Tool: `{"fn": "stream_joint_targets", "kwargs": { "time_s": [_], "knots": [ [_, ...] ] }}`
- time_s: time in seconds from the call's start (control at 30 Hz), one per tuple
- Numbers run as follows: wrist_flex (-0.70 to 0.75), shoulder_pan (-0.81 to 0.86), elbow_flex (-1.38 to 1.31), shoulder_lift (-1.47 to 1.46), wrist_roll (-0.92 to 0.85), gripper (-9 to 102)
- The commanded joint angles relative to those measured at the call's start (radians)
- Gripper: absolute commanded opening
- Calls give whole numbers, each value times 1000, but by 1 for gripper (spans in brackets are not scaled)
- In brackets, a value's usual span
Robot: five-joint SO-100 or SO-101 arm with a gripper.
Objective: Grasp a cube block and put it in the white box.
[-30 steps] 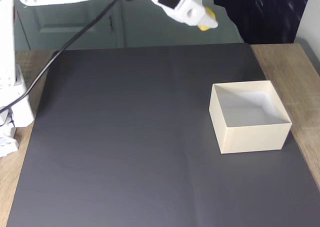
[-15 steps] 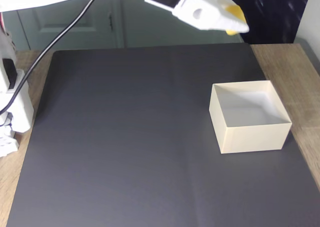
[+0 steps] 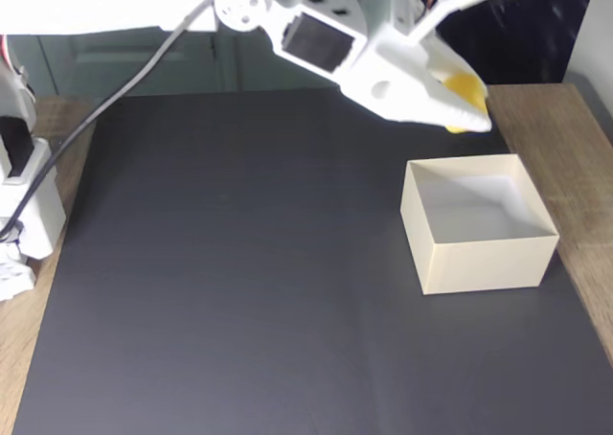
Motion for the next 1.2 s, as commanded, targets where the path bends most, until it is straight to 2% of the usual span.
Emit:
{"fn": "stream_joint_targets", "kwargs": {
  "time_s": [0.0,0.37,0.6,0.77,0.97,1.17],
  "knots": [
    [-74,9,-6,-29,8,0],
    [-225,15,-18,-161,15,0],
    [-253,17,-20,-184,20,1],
    [-252,17,-20,-189,20,6],
    [-249,23,-20,-198,17,22],
    [-249,26,-20,-196,18,25]
  ]
}}
